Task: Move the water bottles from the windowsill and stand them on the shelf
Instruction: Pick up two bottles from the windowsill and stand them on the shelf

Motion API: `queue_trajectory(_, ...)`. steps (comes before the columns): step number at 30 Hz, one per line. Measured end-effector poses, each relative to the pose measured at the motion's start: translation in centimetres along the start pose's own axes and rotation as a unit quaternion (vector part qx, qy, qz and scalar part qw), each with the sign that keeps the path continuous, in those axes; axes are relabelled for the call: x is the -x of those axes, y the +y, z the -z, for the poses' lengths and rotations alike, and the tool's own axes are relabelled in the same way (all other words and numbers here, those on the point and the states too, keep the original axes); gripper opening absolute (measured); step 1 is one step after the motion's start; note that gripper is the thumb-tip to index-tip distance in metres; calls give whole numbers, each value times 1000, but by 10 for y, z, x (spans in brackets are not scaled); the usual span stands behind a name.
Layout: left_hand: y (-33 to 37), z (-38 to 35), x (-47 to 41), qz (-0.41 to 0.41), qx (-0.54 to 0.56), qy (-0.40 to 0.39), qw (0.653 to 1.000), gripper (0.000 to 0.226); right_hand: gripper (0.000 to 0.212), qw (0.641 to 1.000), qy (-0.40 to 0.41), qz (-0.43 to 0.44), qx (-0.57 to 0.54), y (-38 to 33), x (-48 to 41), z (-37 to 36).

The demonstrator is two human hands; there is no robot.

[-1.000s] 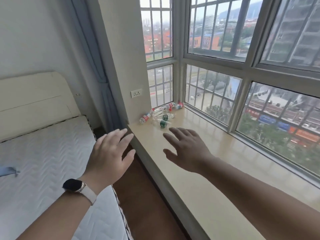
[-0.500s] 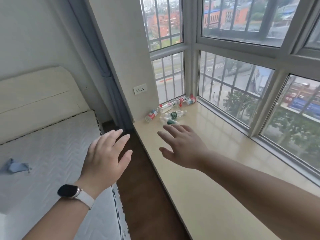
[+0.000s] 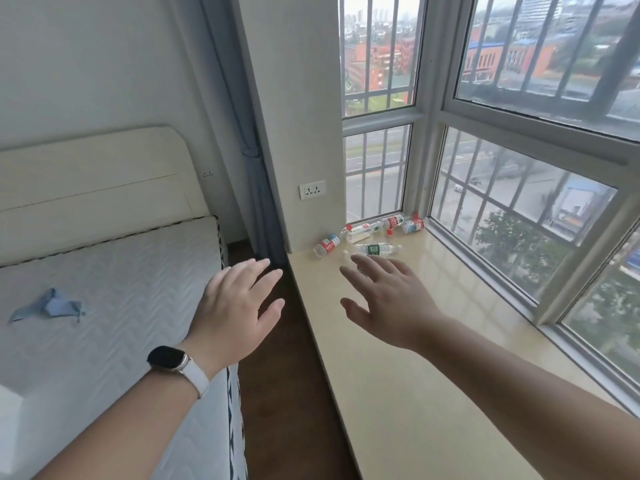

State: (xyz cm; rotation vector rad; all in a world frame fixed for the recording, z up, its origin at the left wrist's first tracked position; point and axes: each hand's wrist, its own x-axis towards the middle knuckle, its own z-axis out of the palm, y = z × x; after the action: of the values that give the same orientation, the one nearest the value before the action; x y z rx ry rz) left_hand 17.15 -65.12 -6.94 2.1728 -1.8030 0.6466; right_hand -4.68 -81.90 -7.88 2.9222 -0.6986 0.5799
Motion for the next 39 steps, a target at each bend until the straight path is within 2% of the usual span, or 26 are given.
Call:
queue_trajectory(8,-60,-55,-46,-18,41,-3,999,49,53,998,-18,-37,46,8,-53,-45)
queue_trajectory(21,-215,-127,-125,-17,95,8,995,46,55,995,-8,-64,75,-19,-206,-102)
queue_trajectory(31,-253,-175,-158,-27,112,-31,993,48,53,995,-17,-79,55,-14,-264,-138)
queue_trajectory(39,-263,-224,-222,-70,119,-21,990,43,52,995,-20,-86,46,34,-299,-186)
